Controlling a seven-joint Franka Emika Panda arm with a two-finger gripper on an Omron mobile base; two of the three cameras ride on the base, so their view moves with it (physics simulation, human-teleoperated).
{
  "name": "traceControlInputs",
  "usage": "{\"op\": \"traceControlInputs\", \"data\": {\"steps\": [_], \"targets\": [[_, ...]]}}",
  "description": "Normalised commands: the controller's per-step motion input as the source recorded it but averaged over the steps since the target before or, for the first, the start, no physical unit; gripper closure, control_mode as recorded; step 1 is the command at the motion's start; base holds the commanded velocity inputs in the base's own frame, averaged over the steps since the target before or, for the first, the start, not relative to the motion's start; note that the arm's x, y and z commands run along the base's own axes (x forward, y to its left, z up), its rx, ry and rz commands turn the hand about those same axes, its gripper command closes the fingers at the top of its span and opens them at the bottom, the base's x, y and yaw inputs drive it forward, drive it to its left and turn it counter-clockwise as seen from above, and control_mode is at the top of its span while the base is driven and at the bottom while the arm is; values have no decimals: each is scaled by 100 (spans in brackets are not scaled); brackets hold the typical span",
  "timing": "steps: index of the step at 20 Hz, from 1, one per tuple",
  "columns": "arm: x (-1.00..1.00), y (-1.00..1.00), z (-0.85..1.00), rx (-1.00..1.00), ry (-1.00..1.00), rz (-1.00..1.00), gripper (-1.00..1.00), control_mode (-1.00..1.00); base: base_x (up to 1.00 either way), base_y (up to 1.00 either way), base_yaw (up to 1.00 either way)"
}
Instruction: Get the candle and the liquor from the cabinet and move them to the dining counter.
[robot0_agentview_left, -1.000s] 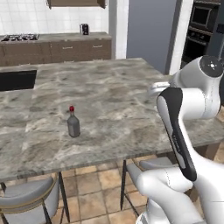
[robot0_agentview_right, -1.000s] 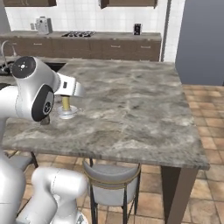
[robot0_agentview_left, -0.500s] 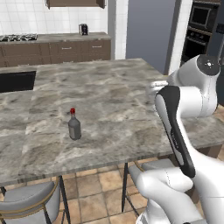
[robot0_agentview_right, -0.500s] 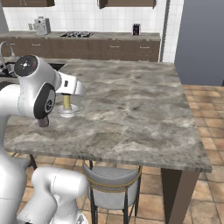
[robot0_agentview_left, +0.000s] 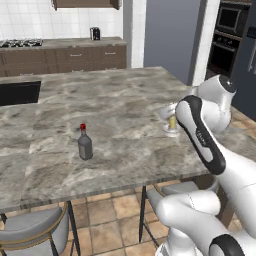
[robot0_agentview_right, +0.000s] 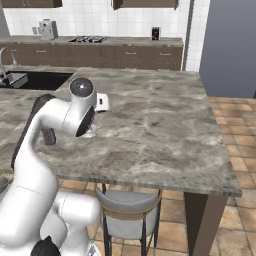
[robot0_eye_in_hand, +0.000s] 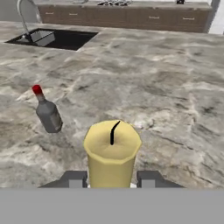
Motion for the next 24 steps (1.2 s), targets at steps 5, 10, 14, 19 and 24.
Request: {"op": "traceControlInputs", "data": {"steps": [5, 10, 14, 19, 24], "targets": [[74, -5, -56, 0, 1, 59, 100, -100, 0, 0, 0], [97, 7, -58, 9, 13, 53, 100, -100, 0, 0, 0], [87, 18, -56, 1, 1, 35, 100, -100, 0, 0, 0], [85, 29, -38, 0, 2, 12, 100, -100, 0, 0, 0], [62, 52, -41, 0, 3, 0, 100, -100, 0, 0, 0]]}}
